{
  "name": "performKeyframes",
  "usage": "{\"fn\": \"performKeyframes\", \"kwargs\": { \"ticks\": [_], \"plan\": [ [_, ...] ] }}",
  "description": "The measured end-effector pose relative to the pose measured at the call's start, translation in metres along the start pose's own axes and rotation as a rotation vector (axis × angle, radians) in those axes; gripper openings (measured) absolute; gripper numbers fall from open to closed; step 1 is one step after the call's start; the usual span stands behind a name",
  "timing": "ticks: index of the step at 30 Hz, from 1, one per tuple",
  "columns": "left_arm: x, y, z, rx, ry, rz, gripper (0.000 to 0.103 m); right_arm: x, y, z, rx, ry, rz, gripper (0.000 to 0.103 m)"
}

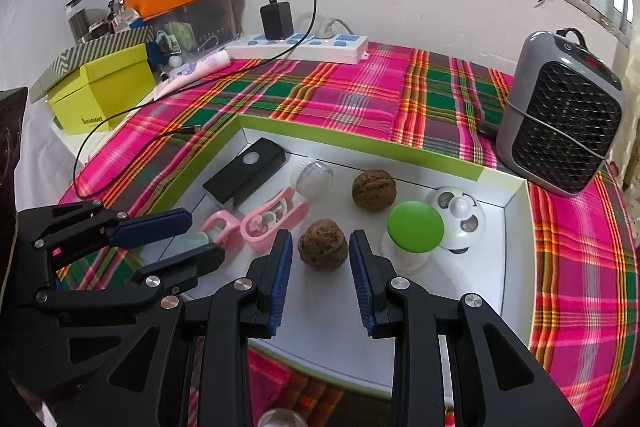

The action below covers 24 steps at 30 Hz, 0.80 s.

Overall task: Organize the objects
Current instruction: 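Lower and open the right tool to drop the walnut while the left tool releases the pink case, then withdraw both tools from the box toward the remaining toys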

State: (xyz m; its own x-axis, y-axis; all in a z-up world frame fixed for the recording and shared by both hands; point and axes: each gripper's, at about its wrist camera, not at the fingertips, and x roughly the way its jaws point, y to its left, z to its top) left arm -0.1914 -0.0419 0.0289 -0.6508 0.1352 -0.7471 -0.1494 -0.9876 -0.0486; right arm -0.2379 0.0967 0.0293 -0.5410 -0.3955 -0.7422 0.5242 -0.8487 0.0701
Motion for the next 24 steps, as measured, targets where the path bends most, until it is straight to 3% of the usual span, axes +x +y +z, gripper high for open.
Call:
{"fn": "performKeyframes", "kwargs": {
  "ticks": [8, 12, 24],
  "plan": [
    [-0.018, 0.000, -0.007, -0.010, -0.024, 0.009, 0.032, -0.018, 0.006, -0.005, 0.012, -0.031, 0.001, 0.031],
    [-0.029, -0.002, -0.011, -0.014, -0.043, 0.017, 0.033, -0.029, 0.009, -0.010, 0.010, -0.051, 0.003, 0.044],
    [-0.057, -0.014, -0.028, -0.020, -0.073, 0.004, 0.033, -0.062, 0.018, -0.030, 0.028, -0.098, 0.009, 0.044]
  ]
}}
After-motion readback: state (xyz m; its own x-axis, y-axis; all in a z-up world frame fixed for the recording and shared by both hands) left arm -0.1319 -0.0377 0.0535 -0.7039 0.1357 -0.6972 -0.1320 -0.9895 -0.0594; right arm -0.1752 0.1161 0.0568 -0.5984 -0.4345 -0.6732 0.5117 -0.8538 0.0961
